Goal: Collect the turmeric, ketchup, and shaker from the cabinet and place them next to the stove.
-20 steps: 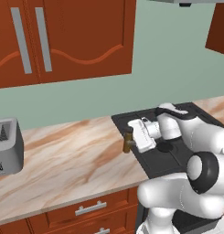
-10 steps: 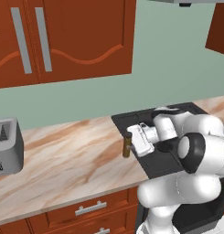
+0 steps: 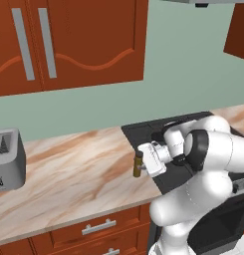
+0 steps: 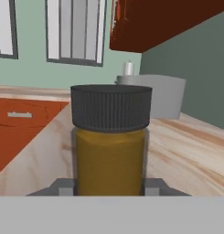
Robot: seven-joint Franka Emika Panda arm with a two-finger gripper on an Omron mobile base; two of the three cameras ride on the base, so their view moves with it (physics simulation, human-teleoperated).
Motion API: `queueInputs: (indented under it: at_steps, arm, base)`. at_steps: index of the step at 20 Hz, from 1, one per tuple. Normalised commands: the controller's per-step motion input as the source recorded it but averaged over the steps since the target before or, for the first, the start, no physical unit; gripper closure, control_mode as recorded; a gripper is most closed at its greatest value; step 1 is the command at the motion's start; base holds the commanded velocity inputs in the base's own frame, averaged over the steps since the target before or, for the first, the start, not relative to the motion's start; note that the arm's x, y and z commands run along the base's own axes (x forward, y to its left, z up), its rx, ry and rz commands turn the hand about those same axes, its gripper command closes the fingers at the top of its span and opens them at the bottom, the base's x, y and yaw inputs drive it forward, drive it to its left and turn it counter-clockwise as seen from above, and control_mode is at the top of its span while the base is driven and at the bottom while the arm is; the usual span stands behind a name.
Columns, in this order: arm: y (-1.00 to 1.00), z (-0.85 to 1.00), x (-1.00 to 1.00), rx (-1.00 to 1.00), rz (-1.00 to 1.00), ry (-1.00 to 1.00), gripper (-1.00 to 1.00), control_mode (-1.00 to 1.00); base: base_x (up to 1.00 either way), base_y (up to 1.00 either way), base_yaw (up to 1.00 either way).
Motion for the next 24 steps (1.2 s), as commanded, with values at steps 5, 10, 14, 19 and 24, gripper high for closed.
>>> queueInputs:
  at_steps: [5, 10, 14, 19, 24]
  arm:
    - [0.00, -0.42, 0.00, 0.00, 0.00, 0.00, 1.00, -1.00]
    - [0.00, -0.38, 0.00, 0.00, 0.00, 0.00, -1.00, -1.00]
    - [0.00, -0.03, 0.00, 0.00, 0.00, 0.00, -1.00, -1.00]
    - [0.00, 0.00, 0.00, 0.00, 0.00, 0.00, -1.00, -1.00]
    - [0.00, 0.02, 0.00, 0.00, 0.00, 0.00, -1.00, -1.00]
  base:
    - [0.00, 0.00, 0.00]
    - [0.00, 0.00, 0.00]
    - [0.00, 0.00, 0.00]
    - [0.00, 0.00, 0.00]
    - [0.00, 0.00, 0.00]
